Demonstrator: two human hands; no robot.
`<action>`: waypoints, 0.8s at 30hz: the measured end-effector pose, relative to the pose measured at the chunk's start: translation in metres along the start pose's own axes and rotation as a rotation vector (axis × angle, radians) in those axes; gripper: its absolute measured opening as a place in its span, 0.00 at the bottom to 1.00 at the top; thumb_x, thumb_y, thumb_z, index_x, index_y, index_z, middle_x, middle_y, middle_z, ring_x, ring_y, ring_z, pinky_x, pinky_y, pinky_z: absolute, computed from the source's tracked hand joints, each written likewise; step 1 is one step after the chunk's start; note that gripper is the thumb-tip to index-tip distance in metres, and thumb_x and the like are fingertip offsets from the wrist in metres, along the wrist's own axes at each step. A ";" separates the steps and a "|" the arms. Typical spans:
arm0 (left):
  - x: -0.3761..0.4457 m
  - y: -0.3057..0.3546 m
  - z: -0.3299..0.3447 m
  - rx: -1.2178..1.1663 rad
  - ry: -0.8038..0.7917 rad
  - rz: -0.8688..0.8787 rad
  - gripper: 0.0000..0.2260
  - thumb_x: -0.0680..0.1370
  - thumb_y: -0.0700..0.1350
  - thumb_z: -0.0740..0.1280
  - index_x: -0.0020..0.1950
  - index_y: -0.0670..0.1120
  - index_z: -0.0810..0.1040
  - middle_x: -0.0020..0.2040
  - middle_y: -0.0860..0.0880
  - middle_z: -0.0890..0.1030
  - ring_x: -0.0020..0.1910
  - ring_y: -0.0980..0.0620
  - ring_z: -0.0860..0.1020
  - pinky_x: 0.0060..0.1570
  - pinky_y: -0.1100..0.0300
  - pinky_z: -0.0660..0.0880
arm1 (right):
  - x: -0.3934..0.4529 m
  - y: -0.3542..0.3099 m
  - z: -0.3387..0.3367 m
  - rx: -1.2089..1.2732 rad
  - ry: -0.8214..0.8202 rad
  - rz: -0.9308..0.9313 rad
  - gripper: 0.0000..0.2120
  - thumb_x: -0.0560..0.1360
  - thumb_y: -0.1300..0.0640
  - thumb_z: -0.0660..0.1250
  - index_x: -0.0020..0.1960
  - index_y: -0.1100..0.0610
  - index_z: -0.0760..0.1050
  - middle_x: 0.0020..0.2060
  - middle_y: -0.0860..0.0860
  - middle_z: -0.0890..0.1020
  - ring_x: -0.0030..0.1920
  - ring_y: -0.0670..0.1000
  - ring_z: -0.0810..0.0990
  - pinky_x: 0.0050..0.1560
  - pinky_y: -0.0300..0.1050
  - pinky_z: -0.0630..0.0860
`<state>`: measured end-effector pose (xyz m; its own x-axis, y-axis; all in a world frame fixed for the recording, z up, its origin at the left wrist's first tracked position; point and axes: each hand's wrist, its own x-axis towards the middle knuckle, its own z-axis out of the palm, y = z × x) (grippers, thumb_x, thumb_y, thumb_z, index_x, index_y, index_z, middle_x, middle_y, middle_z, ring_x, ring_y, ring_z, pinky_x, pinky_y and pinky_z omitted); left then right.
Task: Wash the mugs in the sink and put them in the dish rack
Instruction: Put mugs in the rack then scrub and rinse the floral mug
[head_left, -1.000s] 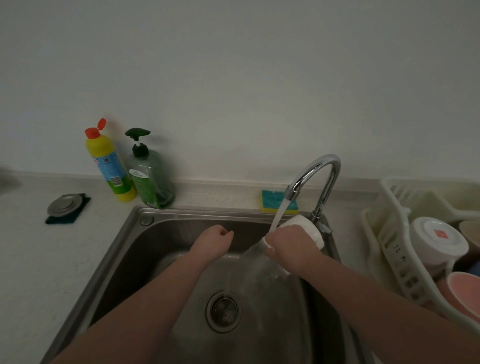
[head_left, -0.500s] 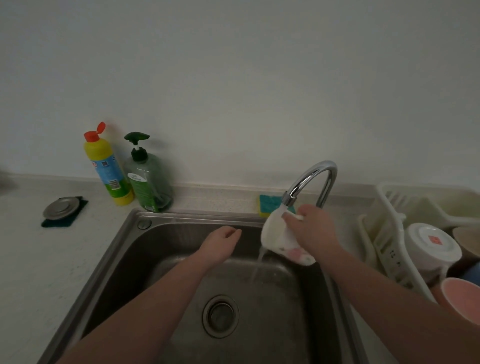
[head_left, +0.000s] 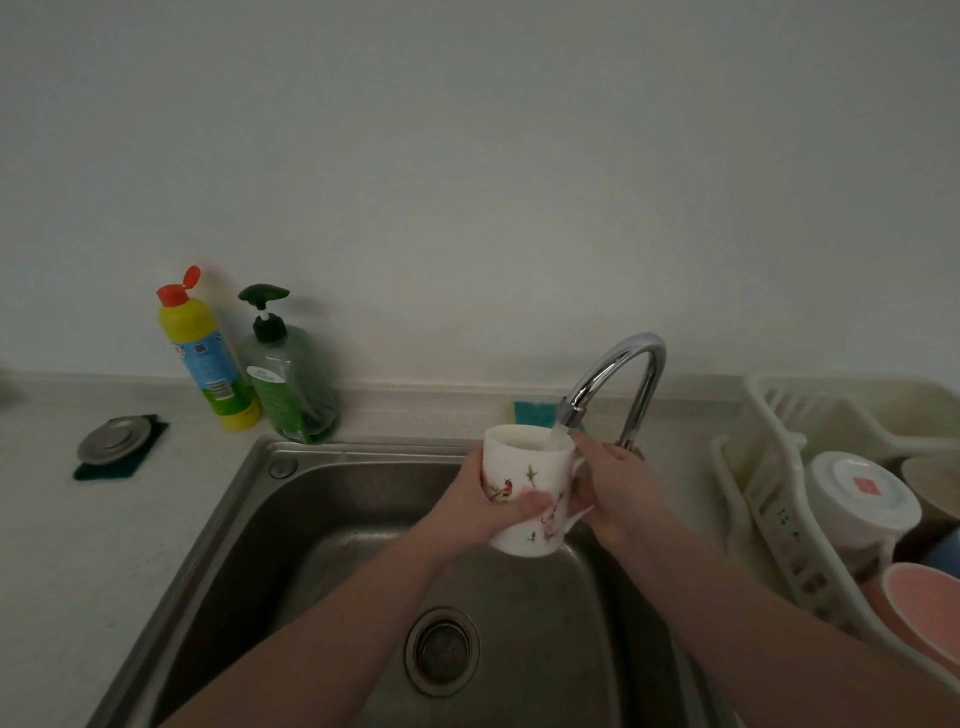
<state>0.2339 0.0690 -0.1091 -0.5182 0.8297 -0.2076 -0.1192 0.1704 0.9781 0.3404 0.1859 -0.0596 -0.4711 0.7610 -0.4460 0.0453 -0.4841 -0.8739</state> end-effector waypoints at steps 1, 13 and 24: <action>0.000 -0.001 0.002 0.014 0.018 0.028 0.43 0.58 0.53 0.81 0.68 0.51 0.66 0.59 0.47 0.80 0.56 0.50 0.81 0.56 0.46 0.79 | 0.003 0.004 -0.001 0.017 -0.012 0.042 0.08 0.76 0.58 0.67 0.45 0.63 0.75 0.45 0.63 0.81 0.48 0.63 0.81 0.48 0.60 0.80; 0.007 0.010 0.000 0.042 0.097 0.007 0.34 0.61 0.55 0.80 0.62 0.45 0.73 0.52 0.46 0.84 0.49 0.47 0.84 0.51 0.44 0.80 | 0.002 0.006 0.000 -0.164 -0.051 0.027 0.09 0.77 0.53 0.65 0.47 0.58 0.76 0.37 0.53 0.78 0.39 0.52 0.78 0.46 0.51 0.79; 0.008 -0.005 0.033 -0.311 -0.004 -0.202 0.26 0.69 0.53 0.75 0.61 0.41 0.76 0.53 0.39 0.83 0.53 0.38 0.82 0.55 0.40 0.77 | -0.012 0.005 -0.013 -0.338 -0.071 -0.194 0.01 0.78 0.53 0.64 0.48 0.48 0.73 0.50 0.53 0.81 0.50 0.54 0.81 0.55 0.57 0.78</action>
<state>0.2587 0.0925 -0.1154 -0.4551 0.7980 -0.3952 -0.4701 0.1616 0.8677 0.3580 0.1800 -0.0615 -0.5589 0.7867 -0.2621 0.2315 -0.1555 -0.9603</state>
